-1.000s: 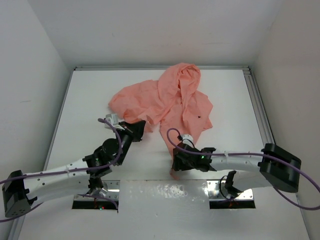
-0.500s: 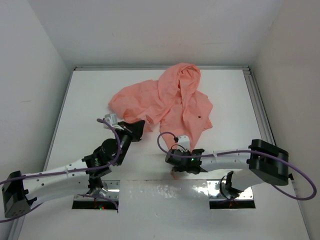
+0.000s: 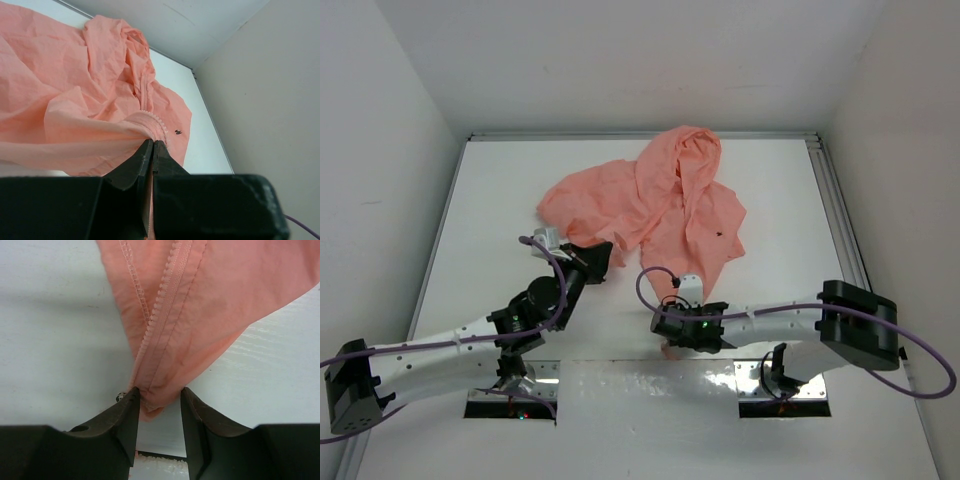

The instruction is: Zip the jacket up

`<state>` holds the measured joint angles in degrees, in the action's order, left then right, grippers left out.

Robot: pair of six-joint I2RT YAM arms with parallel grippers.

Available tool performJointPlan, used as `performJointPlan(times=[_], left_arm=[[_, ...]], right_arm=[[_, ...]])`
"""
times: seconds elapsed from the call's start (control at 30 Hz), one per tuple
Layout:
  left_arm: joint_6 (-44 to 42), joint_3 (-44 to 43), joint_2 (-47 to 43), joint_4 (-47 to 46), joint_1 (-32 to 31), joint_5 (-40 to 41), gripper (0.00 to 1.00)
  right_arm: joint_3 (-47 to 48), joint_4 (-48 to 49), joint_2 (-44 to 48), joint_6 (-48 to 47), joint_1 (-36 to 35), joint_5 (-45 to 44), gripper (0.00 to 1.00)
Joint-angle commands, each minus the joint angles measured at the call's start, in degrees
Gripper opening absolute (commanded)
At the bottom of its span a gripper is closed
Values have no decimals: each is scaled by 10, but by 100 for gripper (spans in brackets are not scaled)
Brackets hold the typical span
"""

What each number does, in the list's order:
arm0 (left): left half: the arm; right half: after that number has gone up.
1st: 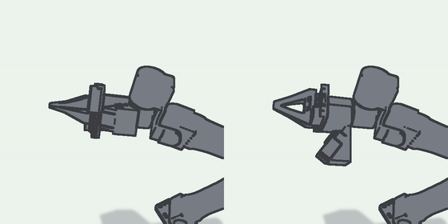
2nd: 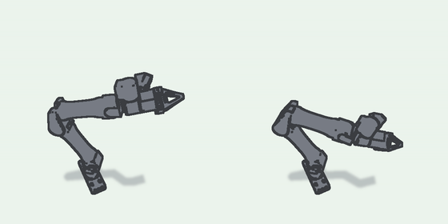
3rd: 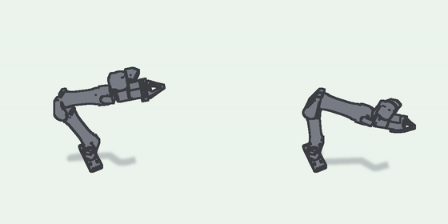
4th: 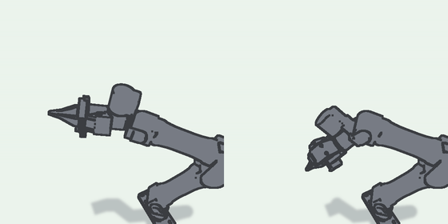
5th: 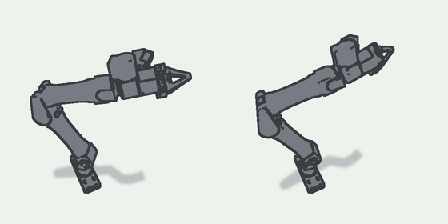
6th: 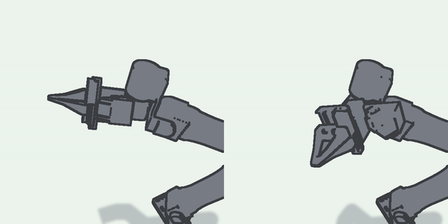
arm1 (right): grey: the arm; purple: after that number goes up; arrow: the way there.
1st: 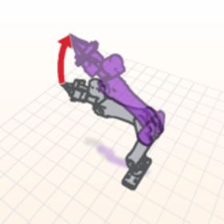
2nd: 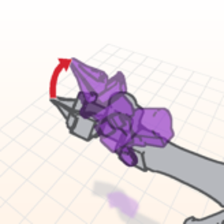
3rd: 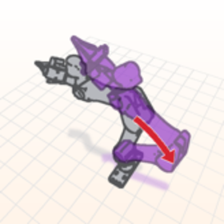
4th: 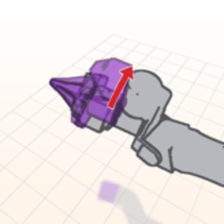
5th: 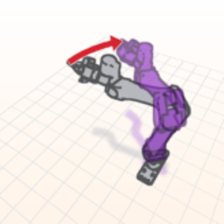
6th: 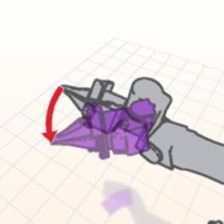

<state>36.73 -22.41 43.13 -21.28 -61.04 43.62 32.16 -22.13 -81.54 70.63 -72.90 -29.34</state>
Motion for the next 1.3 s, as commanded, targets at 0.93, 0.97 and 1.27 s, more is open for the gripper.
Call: performJointPlan(times=[0.93, 0.97, 1.27], left_arm=[[10, -17, 9, -22, 13, -37, 0], [12, -18, 11, -23, 13, -41, 0], [34, -31, 8, -25, 15, -114, 0]], right_arm=[[-126, 204, 135, -39, -3, -26, 0], [-139, 249, 154, -68, -3, -52, 0], [-196, 705, 241, -415, 1, -82, 0]])
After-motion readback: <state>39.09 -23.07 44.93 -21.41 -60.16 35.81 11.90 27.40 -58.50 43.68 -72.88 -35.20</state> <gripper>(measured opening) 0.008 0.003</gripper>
